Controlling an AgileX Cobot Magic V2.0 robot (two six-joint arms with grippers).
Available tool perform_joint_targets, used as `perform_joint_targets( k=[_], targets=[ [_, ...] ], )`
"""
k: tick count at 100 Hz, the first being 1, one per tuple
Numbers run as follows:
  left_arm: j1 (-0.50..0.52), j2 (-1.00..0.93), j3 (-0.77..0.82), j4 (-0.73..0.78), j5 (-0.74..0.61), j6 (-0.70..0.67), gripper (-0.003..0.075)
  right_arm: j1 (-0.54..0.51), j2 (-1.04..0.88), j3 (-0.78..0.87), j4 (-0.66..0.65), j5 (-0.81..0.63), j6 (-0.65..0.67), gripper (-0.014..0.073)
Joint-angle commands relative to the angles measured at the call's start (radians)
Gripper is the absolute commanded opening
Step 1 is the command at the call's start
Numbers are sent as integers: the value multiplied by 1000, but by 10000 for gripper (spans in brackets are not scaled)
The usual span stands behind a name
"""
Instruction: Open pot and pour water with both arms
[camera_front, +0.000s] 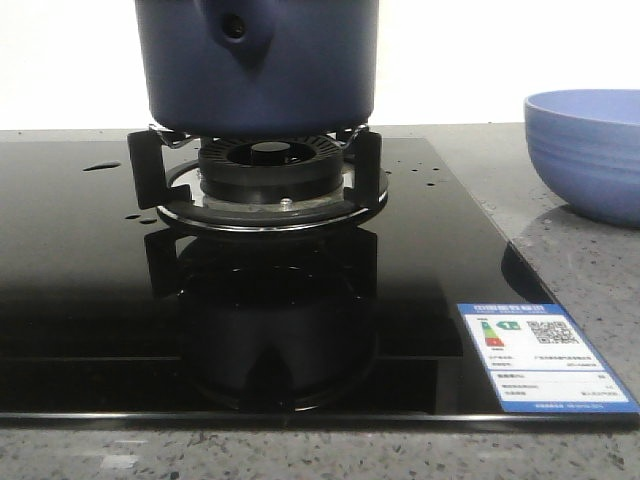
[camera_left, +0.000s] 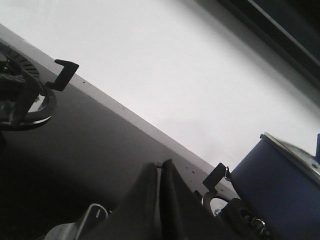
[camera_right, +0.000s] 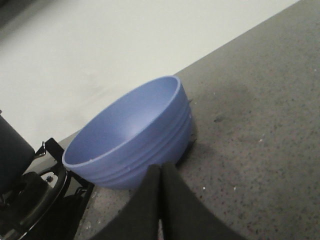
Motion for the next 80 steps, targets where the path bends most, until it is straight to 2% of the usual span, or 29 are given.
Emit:
perform_joint_targets(
  k=[1, 10, 22, 35, 46, 62, 73, 80],
  targets=[
    [-3, -25, -45, -31, -27, -4, -20, 0, -16, -63, 13, 5, -1, -63],
    [-3, -5, -135, 14, 68, 11, -19, 0, -2, -153, -4, 112, -1, -53],
    [-3, 73, -289, 91, 217, 103, -20, 0, 75, -288, -59, 261, -7, -53],
    [-3, 212, -459, 95, 392, 252, -19, 0, 223, -443, -72, 407, -119, -53],
    [-3, 316, -577, 93, 500, 295, -19, 0, 347, -568, -70, 508, -215, -53],
    [-3, 410, -678, 87, 578, 349, -19, 6, 474, -687, -70, 547, -269, -57],
    [-22, 433, -704, 37, 569, 410, -18, 25, 516, -719, -66, 532, -300, -55],
    [-46, 448, -712, -16, 562, 486, 3, 40, 529, -723, -39, 518, -321, -20]
  ],
)
